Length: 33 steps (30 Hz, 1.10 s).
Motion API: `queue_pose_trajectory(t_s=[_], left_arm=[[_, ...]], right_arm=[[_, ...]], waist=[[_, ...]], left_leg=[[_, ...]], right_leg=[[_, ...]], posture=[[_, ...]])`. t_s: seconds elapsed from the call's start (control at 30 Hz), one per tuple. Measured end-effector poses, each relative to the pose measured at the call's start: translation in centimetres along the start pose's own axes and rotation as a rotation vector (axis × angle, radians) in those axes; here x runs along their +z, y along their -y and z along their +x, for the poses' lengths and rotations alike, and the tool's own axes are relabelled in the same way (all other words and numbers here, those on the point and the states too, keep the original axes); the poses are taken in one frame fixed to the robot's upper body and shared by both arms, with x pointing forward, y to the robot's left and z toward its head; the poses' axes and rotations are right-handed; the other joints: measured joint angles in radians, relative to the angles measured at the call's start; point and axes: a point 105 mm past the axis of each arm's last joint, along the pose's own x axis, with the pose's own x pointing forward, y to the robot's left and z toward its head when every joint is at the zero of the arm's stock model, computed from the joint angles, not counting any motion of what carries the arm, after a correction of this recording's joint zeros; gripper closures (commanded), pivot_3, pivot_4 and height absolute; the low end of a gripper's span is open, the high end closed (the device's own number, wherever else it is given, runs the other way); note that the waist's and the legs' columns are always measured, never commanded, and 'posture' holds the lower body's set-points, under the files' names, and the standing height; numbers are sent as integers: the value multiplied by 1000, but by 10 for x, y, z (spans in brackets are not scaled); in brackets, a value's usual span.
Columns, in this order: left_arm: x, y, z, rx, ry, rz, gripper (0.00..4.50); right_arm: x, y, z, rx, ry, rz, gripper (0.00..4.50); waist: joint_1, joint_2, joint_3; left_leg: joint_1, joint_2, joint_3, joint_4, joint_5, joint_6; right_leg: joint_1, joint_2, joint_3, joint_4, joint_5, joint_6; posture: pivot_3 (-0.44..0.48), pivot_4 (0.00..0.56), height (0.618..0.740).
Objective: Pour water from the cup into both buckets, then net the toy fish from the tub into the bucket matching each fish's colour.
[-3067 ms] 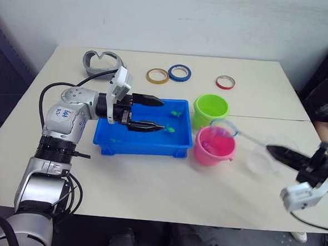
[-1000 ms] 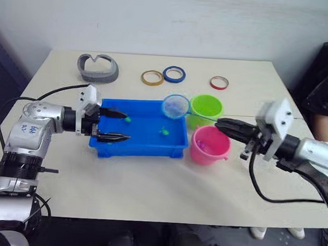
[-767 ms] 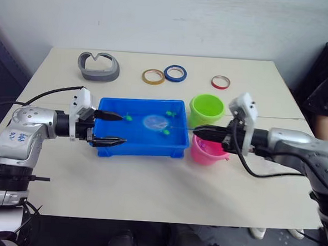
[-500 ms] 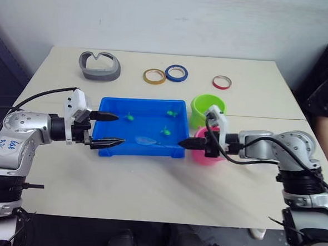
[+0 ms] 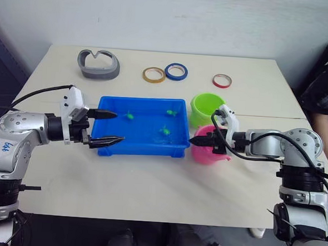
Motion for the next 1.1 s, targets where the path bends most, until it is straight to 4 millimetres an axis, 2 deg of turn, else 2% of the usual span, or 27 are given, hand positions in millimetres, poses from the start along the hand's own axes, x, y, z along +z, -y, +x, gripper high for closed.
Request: queue_pose_trajectory(t_s=[0.27,0.57,0.7,0.83,1.0,1.1], left_arm=[[7,-2,14,-45,26,19,34],[10,-10,17,-43,48,19,34],[11,-9,23,-56,58,18,34],[19,-14,33,-64,107,1,34],[23,-19,43,-81,138,-11,34],[24,-19,51,-96,149,-2,34]], right_arm=[[0,-16,0,5,119,-257,4500],[-13,-10,4,-57,168,-537,4500],[-4,-15,-1,-61,242,-683,4500],[-4,-21,-19,-60,309,-731,4500],[12,-28,-50,-132,390,-861,4500],[17,-26,-62,-189,408,-919,4500]], waist=[[0,0,0],[2,0,0],[3,0,0],[9,0,0],[8,0,0],[5,0,0]], left_leg=[[0,0,0,-1,0,0],[0,0,0,-1,0,0],[0,0,0,0,0,0],[-1,0,-1,0,0,0],[0,0,-1,1,0,1],[0,-1,-1,1,0,0]], right_leg=[[0,0,0,-2,0,1],[1,0,0,-3,0,1],[1,0,-1,-3,0,1],[1,0,-1,-3,0,1],[1,0,-1,-3,1,1],[1,0,-1,-2,1,1]], posture=[[0,150,740],[0,150,740],[0,150,740],[0,150,740],[0,150,740],[0,150,740]])
